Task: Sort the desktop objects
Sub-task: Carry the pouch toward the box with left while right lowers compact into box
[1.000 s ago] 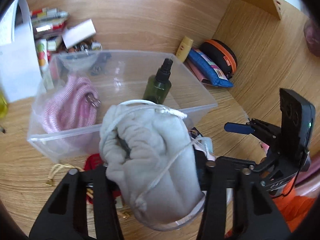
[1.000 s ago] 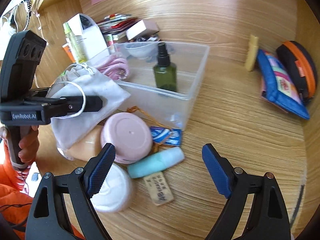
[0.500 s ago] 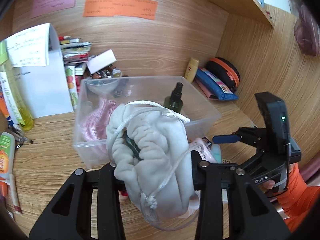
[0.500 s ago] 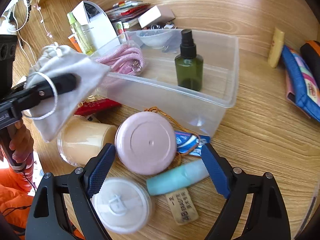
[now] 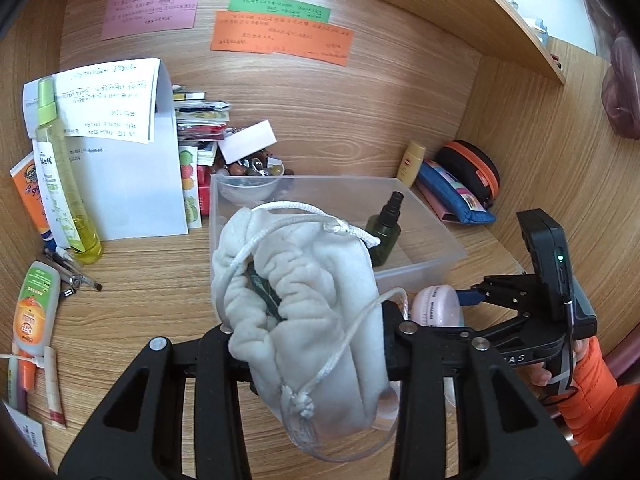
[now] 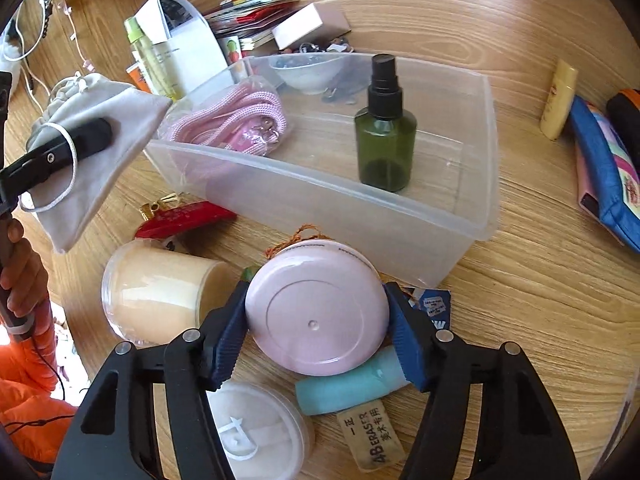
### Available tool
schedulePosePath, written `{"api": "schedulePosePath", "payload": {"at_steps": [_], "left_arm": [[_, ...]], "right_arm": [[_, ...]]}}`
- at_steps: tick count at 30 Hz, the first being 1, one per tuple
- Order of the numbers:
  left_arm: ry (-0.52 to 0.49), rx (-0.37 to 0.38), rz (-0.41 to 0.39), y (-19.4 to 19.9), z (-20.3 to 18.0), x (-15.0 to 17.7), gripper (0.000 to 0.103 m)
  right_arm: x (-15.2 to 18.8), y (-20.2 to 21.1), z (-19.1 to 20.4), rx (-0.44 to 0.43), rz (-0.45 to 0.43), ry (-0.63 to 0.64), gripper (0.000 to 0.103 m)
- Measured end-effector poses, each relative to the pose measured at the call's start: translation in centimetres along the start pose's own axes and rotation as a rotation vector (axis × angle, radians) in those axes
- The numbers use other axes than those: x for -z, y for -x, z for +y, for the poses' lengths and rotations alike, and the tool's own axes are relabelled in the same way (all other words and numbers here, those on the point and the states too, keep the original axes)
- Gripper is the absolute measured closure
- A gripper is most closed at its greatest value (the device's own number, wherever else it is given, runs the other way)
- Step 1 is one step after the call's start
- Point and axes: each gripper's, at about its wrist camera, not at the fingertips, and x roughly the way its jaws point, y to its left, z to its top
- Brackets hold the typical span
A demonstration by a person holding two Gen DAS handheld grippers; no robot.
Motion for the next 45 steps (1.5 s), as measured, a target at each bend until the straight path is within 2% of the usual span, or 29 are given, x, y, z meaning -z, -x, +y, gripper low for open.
{"api": "schedulePosePath", "payload": {"at_steps": [14,22,32,37,39,43,45], "left_arm": [[0.015,-0.004,-0.057,0.6,1.1,-2.1,0.065],[0.025,-0.021,-0.122,1.6,1.9,-4.2,0.065],[0.015,-0.055,-0.171,0.8,2.8,-6.7,0.065],[0.016,-0.053,-0.174,-0.5,3.0,-7.8,0.065],[0.030,-0.037,-0.165,-1.1,3.2,-8.0,0.065],[0.088,0.052,-0.098,-3.7,4.1,-8.2,0.065],[0.086,0.056,-0.060,-5.0,4.0,-7.9,0.065]], "right_arm": [[-1.6,5.4,-0.5,0.074,-0.140,-0.005,0.042],[-4.1,7.4,0.5,0.066,-0.220,0.034,0.042],[-7.6,6.7,2.5,0.015,-0.270,0.062,0.042],[-9.4,5.2,3.5,-0.019,-0.261,0.067,0.042],[-10.1,4.2,3.8,-0.019,-0.245,0.072,0.042],[-10.7,2.4,3.6,-0.020,-0.210,0.065,0.042],[-10.8,1.4,3.1,-0.035,-0.190,0.039,0.042]]}}
